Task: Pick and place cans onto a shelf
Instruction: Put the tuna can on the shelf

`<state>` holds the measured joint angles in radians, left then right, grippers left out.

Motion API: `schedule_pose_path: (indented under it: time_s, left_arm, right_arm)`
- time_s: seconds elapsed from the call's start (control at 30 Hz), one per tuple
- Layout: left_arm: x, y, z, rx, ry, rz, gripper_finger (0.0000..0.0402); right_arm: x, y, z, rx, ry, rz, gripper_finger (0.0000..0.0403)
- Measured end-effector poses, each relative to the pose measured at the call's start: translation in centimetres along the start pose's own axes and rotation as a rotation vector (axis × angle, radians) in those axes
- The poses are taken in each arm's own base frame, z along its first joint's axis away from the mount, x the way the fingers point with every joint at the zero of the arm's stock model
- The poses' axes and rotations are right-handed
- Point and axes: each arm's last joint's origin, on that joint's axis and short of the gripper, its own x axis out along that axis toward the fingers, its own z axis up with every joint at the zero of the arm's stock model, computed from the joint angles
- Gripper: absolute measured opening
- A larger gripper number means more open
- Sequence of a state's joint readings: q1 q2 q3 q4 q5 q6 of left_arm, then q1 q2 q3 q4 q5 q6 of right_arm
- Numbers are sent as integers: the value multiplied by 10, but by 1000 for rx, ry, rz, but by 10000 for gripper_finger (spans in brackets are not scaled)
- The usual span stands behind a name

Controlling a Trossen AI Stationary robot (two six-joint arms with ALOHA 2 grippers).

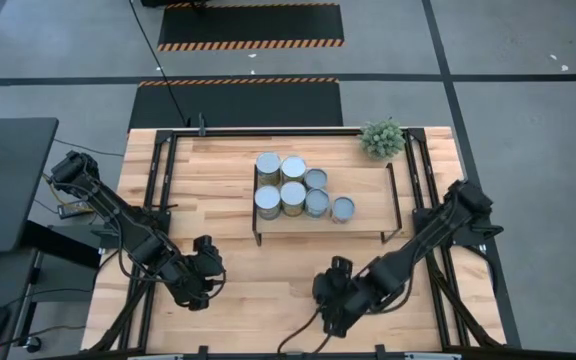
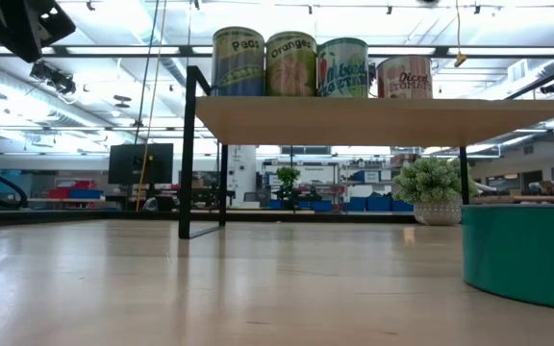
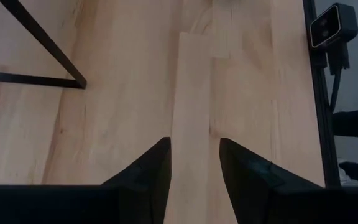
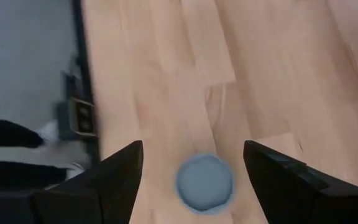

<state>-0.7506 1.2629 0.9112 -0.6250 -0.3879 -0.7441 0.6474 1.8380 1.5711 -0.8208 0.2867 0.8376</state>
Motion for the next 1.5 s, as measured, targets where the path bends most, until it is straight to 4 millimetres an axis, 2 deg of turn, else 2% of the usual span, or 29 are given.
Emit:
schedule_pose_path:
  time_s: [0.17,0.3,0.47,0.63,0.7,1.03,1.5]
  left_arm:
    - [0,0,0,-1,0,0,142]
    - [1,1,1,-7,-1,5,142]
    - [1,1,1,-10,-1,5,142]
    - [1,1,1,-15,-2,4,142]
    - [1,1,1,-17,-3,4,142]
    - [1,1,1,-14,-4,7,142]
    - [1,1,1,-9,-4,7,142]
  right_arm:
    - [30,3,-14,-67,98,-68,284]
    - [51,4,-22,-141,198,-48,285]
    - [71,4,-26,-249,286,-4,320]
    - [74,1,-23,-357,289,14,385]
    - [74,0,-22,-391,289,18,395]
    - [88,-6,-33,-529,296,68,385]
    - [106,-18,-49,-533,276,48,364]
